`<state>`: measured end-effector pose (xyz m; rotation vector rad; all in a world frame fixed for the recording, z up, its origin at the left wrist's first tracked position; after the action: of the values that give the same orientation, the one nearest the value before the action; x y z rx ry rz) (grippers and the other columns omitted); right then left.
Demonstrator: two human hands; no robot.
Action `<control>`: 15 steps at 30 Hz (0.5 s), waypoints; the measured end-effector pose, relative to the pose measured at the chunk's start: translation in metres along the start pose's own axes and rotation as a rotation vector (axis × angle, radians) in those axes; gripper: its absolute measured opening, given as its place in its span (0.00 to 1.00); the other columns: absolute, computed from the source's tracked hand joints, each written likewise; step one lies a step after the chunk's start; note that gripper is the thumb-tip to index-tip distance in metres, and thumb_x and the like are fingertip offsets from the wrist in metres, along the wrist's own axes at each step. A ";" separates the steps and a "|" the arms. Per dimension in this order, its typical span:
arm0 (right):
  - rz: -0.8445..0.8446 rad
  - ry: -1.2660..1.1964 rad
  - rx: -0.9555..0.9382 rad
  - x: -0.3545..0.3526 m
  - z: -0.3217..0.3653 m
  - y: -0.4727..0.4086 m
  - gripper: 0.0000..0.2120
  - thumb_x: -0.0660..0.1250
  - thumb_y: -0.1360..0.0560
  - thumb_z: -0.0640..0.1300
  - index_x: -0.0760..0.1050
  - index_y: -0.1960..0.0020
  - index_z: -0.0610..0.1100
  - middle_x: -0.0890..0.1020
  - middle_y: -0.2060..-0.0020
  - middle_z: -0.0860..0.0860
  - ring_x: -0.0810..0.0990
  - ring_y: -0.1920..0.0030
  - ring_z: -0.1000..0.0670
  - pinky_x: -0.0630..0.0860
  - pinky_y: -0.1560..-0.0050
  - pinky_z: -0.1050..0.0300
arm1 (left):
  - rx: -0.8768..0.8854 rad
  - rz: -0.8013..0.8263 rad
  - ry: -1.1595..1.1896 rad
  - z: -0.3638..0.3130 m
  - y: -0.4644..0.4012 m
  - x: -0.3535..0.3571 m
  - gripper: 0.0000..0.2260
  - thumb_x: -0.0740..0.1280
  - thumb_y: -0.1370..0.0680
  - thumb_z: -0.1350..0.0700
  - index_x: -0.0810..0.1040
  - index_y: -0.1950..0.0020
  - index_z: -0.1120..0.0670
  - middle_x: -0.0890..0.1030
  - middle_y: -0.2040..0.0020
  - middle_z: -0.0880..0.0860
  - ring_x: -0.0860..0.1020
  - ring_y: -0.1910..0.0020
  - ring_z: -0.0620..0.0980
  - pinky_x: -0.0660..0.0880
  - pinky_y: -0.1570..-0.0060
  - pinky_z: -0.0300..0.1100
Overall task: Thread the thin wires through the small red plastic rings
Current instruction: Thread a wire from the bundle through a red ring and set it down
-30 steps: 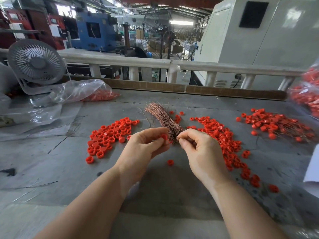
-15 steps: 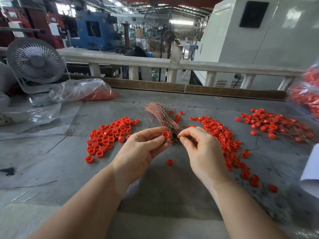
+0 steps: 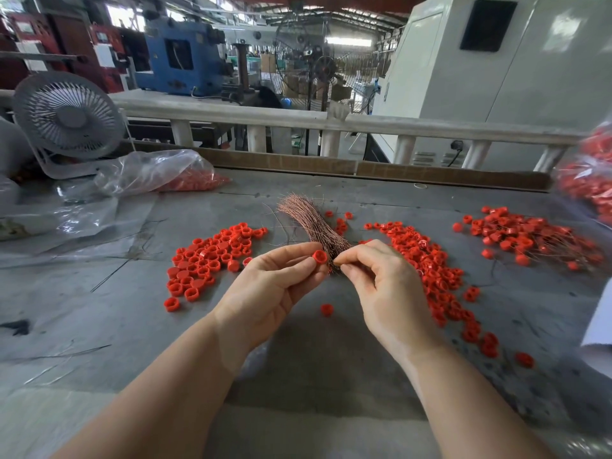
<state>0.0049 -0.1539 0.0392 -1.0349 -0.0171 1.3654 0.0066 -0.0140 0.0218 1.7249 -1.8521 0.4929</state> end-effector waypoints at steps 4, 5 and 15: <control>0.018 0.010 -0.006 0.001 0.001 0.001 0.04 0.68 0.28 0.34 0.81 0.57 0.41 0.79 0.61 0.49 0.77 0.56 0.48 0.73 0.51 0.50 | -0.008 0.006 -0.012 0.000 0.001 0.001 0.11 0.65 0.35 0.66 0.79 0.54 0.62 0.83 0.63 0.56 0.82 0.66 0.46 0.79 0.63 0.35; 0.021 0.010 -0.004 0.001 0.001 0.001 0.04 0.68 0.28 0.34 0.81 0.57 0.41 0.79 0.61 0.49 0.77 0.56 0.48 0.73 0.51 0.50 | -0.014 0.006 -0.016 0.000 0.001 0.001 0.11 0.65 0.35 0.66 0.80 0.55 0.62 0.83 0.63 0.56 0.82 0.66 0.46 0.79 0.63 0.35; 0.036 0.027 0.013 0.000 0.001 0.001 0.04 0.69 0.28 0.36 0.82 0.56 0.41 0.80 0.61 0.49 0.77 0.55 0.48 0.73 0.51 0.51 | -0.065 0.024 -0.003 0.002 0.001 0.001 0.09 0.65 0.35 0.67 0.82 0.58 0.63 0.83 0.62 0.57 0.82 0.64 0.47 0.80 0.61 0.36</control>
<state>0.0037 -0.1532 0.0396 -1.0470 0.0302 1.3821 0.0053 -0.0154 0.0211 1.6639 -1.8724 0.4345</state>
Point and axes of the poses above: each hand's wrist, its own y-axis away from the middle knuckle, its own x-axis out of the palm, z = x × y, the point moved 3 cm from there along -y, towards the middle knuckle
